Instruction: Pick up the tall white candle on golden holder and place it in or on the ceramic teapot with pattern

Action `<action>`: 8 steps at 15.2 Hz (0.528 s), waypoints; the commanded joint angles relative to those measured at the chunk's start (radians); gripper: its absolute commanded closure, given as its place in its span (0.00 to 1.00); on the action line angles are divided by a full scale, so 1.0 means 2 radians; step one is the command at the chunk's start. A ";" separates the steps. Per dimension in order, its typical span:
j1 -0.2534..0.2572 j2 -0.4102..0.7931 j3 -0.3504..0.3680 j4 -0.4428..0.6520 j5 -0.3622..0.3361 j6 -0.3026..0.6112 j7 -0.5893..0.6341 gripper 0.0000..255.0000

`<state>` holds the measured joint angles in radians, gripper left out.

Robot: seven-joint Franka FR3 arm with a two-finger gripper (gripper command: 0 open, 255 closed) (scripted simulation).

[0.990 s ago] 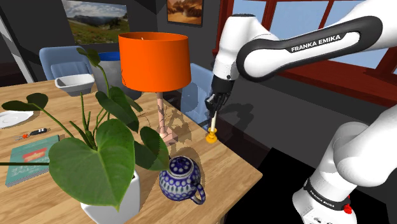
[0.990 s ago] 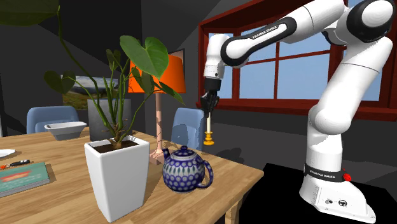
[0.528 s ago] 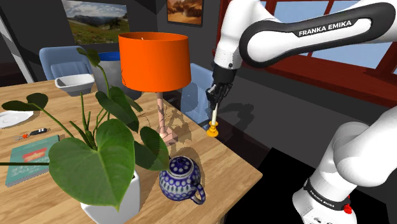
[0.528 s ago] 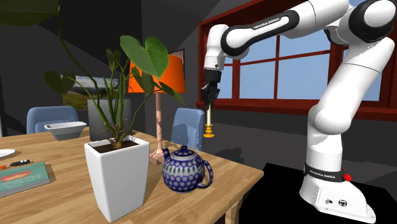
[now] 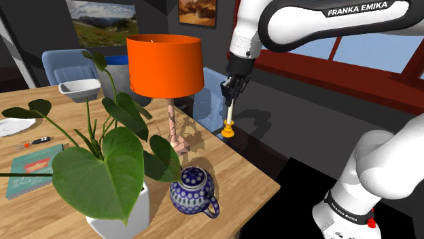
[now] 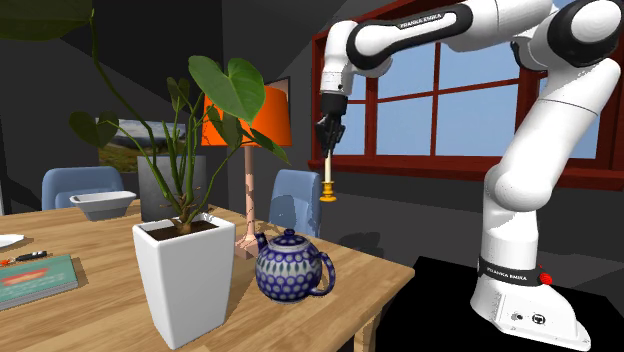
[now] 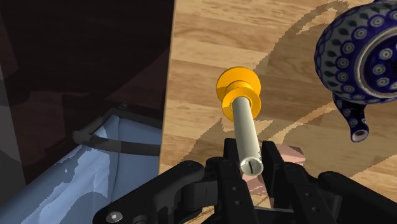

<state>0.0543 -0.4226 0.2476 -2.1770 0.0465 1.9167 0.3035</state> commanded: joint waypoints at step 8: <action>-0.002 0.004 -0.003 0.059 -0.002 -0.056 -0.001 1.00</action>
<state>0.0511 -0.4186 0.2417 -2.0710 0.0430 1.8148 0.3003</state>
